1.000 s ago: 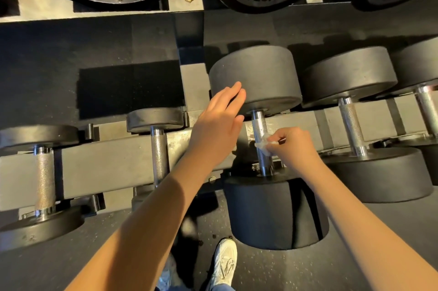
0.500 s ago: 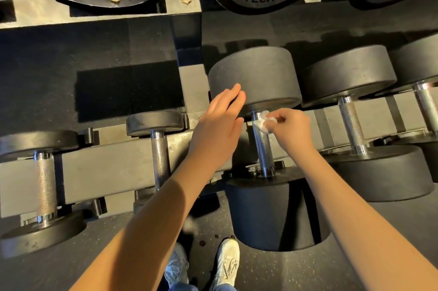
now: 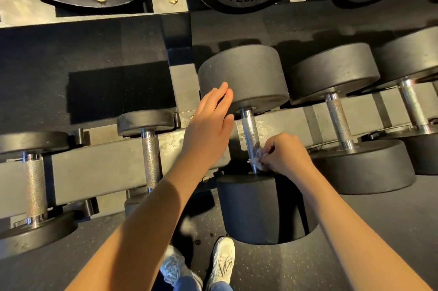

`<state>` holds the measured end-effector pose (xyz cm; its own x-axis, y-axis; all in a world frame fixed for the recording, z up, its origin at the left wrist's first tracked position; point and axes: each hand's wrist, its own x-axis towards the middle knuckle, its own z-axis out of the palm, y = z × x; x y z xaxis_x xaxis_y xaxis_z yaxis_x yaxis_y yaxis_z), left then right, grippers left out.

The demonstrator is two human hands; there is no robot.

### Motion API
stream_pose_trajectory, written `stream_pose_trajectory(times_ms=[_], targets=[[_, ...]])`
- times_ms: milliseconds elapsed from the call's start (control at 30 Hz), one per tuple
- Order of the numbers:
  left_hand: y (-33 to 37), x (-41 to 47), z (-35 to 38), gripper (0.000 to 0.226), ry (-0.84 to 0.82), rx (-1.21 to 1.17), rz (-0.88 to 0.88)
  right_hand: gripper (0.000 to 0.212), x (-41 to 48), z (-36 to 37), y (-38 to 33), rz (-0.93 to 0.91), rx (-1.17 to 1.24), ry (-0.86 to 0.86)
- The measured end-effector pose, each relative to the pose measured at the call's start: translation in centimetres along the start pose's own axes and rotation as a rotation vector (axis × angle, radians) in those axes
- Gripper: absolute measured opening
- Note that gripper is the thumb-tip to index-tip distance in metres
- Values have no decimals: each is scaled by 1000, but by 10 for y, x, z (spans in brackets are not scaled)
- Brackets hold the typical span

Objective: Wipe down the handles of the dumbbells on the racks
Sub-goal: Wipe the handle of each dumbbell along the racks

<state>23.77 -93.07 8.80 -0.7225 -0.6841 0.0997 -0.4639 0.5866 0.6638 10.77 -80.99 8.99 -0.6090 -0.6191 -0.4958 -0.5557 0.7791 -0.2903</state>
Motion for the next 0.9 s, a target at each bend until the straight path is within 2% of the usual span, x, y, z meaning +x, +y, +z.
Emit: stream_pose_trajectory(times_ms=[100, 200, 233, 333, 433, 600, 700, 767, 833, 900], targets=[[0, 0, 0, 49, 6, -4, 2, 25, 7, -3, -6, 59, 5, -45], [1, -1, 0, 49, 15, -5, 8, 17, 19, -7, -13, 63, 129, -83], [1, -1, 0, 49, 17, -6, 10, 15, 22, -8, -17, 59, 174, -53], [1, -1, 0, 49, 30, -7, 17, 12, 28, -3, -24, 1, 365, 246], [3, -1, 1, 49, 29, -8, 13, 20, 31, -1, -29, -49, 439, 321], [3, 0, 2, 48, 48, 12, 30, 12, 27, 4, -22, -24, 348, 241], [3, 0, 1, 46, 51, 30, 45, 4, 17, -3, -17, 18, 104, 33], [4, -4, -2, 41, 100, 69, 75, 8, 8, -3, -11, 23, 54, -50], [9, -12, -5, 36, 76, 65, 55, 18, 0, 2, -3, -9, 114, 27], [13, -22, -3, 33, -31, -18, -12, 21, -7, 5, 2, -50, 257, 165]])
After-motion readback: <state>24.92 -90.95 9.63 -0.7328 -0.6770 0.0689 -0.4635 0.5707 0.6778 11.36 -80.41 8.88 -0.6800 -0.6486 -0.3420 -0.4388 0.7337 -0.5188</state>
